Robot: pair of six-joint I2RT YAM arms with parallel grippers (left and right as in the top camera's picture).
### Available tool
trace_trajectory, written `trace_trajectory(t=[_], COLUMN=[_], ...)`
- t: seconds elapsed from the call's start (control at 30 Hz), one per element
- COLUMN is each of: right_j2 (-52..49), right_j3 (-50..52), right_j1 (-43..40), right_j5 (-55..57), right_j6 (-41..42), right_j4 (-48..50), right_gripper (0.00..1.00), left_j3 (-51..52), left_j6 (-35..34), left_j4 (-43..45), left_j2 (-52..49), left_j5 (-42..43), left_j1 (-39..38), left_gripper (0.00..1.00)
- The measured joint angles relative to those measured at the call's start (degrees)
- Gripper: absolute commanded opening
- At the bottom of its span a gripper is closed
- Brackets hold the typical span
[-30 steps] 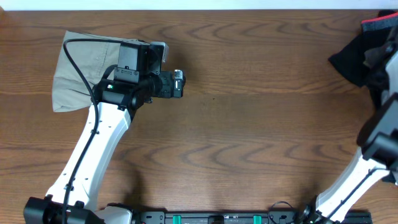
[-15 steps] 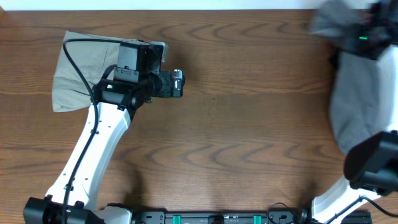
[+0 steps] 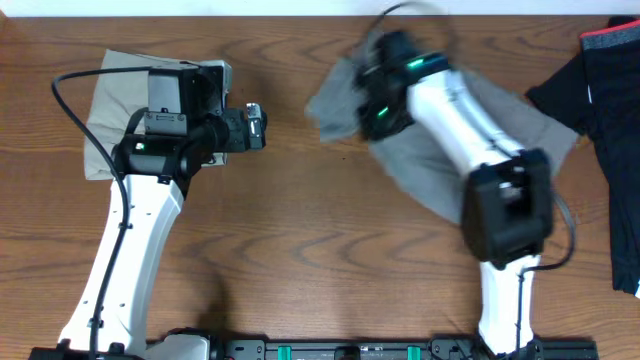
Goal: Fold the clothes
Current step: 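Drag the grey shorts leftward to the table center with the right gripper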
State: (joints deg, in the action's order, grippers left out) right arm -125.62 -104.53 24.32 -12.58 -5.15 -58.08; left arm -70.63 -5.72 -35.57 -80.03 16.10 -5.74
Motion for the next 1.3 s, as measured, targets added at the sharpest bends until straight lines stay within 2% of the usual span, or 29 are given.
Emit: trace_trajectory(t=[0.07, 0.2, 0.23, 0.53, 0.63, 0.7, 0.83, 0.87, 0.97, 1.1, 1.13, 1.3], right_j2=[0.1, 0.9, 1.1, 1.5, 1.5, 1.5, 1.6, 1.6, 1.6, 1.6, 1.6, 1.6], right_j3=[0.0, -0.1, -0.1, -0.5, -0.6, -0.6, -0.7, -0.7, -0.7, -0.7, -0.7, -0.7], right_j1=[3.5, 5.3, 4.7, -10.2, -15.6, -18.0, -21.3, -21.8, -23.3, -24.8, -25.0, -26.9], right_j5=[2.8, 8.6, 9.4, 10.9, 9.0, 7.5, 5.1, 4.7, 4.0, 3.5, 3.5, 3.4], right_j6=[-2.4, -2.9, -2.2, 9.3, 13.1, 14.4, 15.9, 16.1, 16.6, 16.8, 16.8, 17.6], right_j4=[0.5, 1.1, 1.5, 1.2, -1.0, -2.5, -6.3, -7.1, -8.7, -9.6, -9.6, -8.9], right_gripper=[0.56, 0.68, 0.68, 0.39, 0.40, 0.43, 0.49, 0.51, 0.56, 0.59, 0.60, 0.62], left_j3=[0.0, 0.0, 0.0, 0.0, 0.0, -0.1, -0.1, -0.2, -0.2, -0.1, -0.1, -0.3], left_j6=[0.0, 0.0, 0.0, 0.5, 0.7, 0.7, 1.0, 0.9, 0.4, 0.5, 0.2, 0.4], left_j4=[-0.2, -0.2, -0.2, 4.7, 9.4, 14.0, 21.8, 23.1, 24.1, 19.7, 17.6, 7.9], left_j2=[0.0, -0.1, -0.3, -9.0, -14.1, -17.5, -23.8, -25.3, -29.4, -31.5, -31.5, -30.4], left_j5=[0.0, 0.0, 0.0, 0.0, 0.5, 1.8, 4.8, 5.3, 7.2, 9.7, 10.2, 11.4], left_j1=[0.0, -0.3, -0.4, -5.6, -7.3, -8.0, -8.7, -8.8, -9.1, -9.0, -9.0, -8.2], left_gripper=[0.98, 0.98, 0.98, 0.98, 0.98, 0.92, 0.87, 0.84, 0.64, 0.15, 0.06, 0.06])
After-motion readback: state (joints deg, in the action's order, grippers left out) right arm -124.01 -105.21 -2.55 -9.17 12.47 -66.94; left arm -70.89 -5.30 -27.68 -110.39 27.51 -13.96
